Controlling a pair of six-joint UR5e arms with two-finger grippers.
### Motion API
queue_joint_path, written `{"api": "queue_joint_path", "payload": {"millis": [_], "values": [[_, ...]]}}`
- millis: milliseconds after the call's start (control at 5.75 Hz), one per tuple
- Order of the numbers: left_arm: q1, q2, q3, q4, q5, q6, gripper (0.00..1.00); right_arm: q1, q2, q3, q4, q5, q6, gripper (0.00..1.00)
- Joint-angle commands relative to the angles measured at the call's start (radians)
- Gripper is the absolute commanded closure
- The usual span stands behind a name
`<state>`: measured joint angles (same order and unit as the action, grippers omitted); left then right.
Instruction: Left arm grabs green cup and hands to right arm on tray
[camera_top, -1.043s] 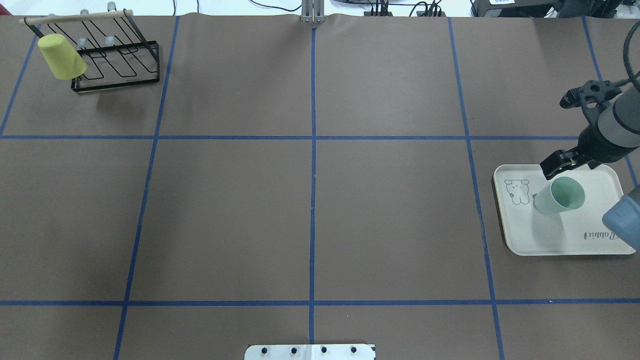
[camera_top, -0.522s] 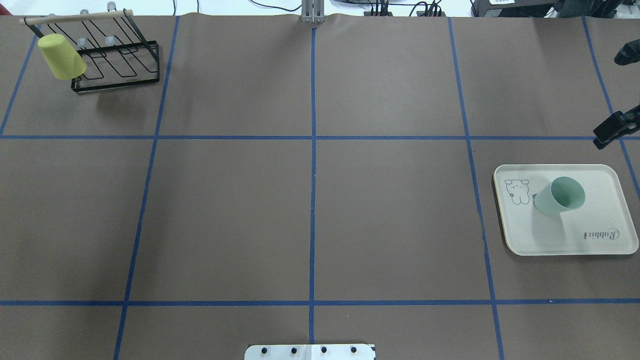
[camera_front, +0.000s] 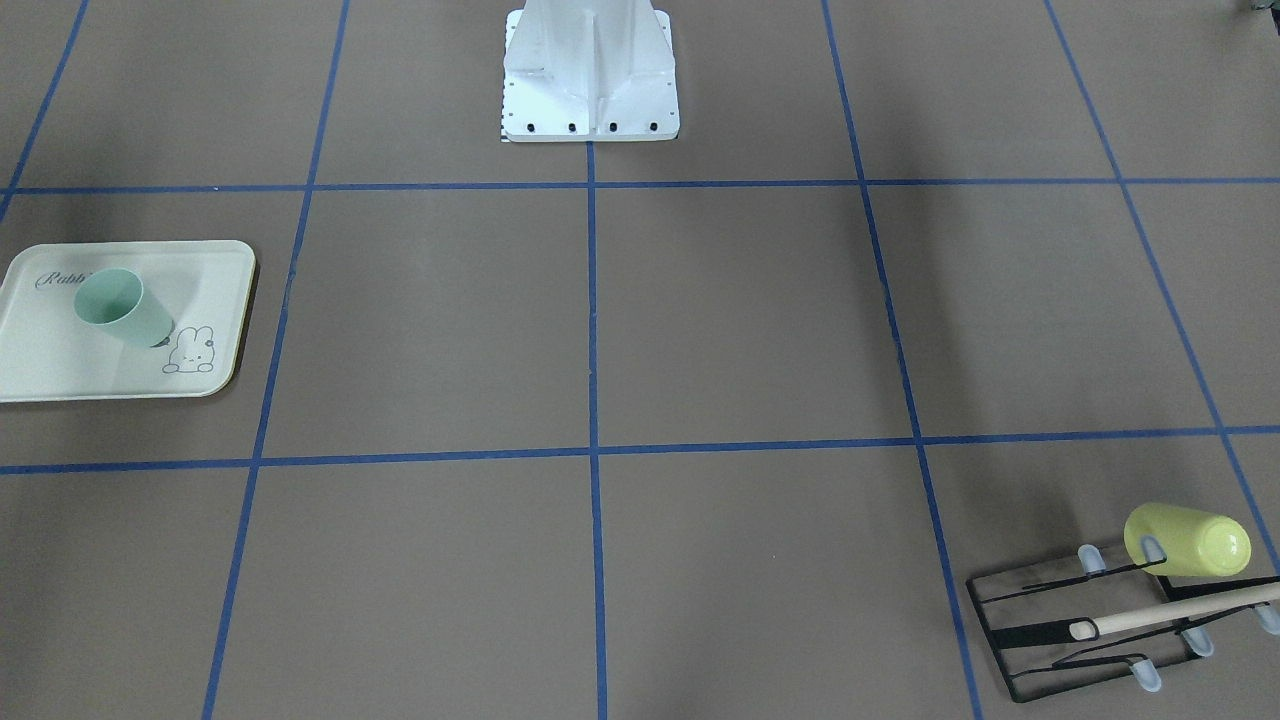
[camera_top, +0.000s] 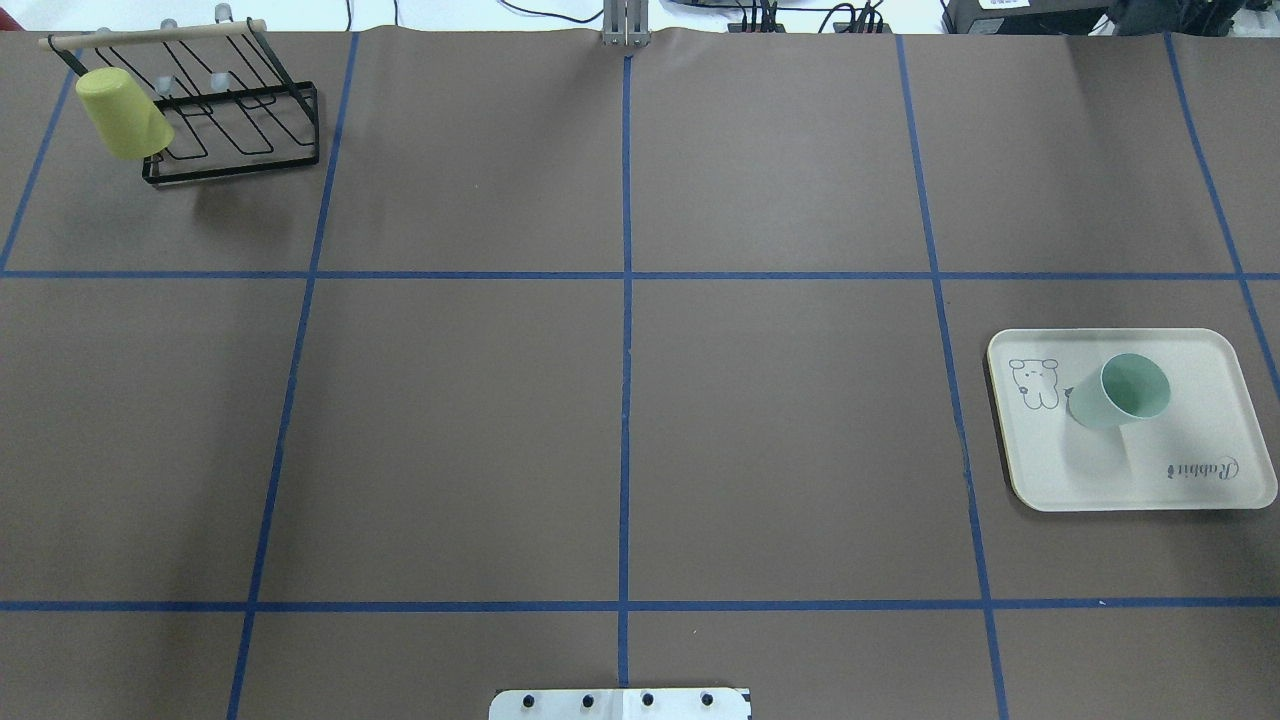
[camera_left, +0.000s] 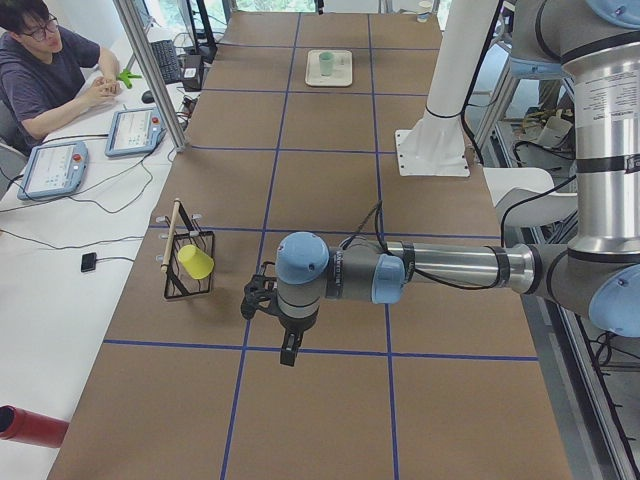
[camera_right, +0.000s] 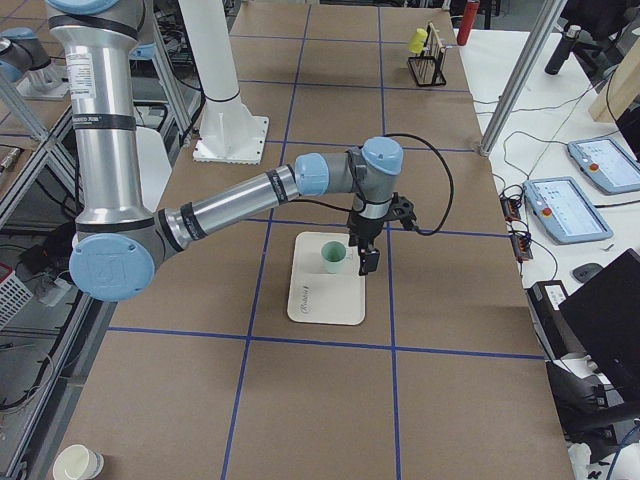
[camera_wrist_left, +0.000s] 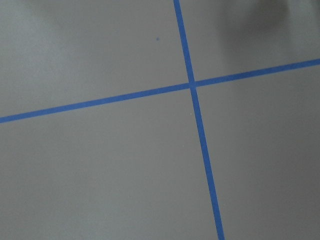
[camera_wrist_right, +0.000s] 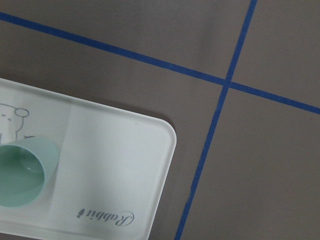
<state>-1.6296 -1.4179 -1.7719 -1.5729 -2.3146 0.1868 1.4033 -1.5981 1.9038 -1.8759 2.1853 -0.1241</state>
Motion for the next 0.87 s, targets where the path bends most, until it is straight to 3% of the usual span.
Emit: {"api": "queue_joint_path", "payload": {"millis": [0, 174, 696], "values": [[-0.004, -0.016, -0.02, 0.114, 0.0, 0.042, 0.0, 0.026, -0.075, -0.008, 0.027, -0.002, -0.043, 0.0], [-0.006, -0.006, -0.04, 0.111, -0.006, 0.048, 0.0, 0.037, -0.13, -0.008, 0.108, -0.002, -0.032, 0.0], [-0.006, 0.007, -0.072, 0.105, -0.005, 0.052, 0.0, 0.061, -0.161, -0.006, 0.13, -0.002, -0.032, 0.0]]}}
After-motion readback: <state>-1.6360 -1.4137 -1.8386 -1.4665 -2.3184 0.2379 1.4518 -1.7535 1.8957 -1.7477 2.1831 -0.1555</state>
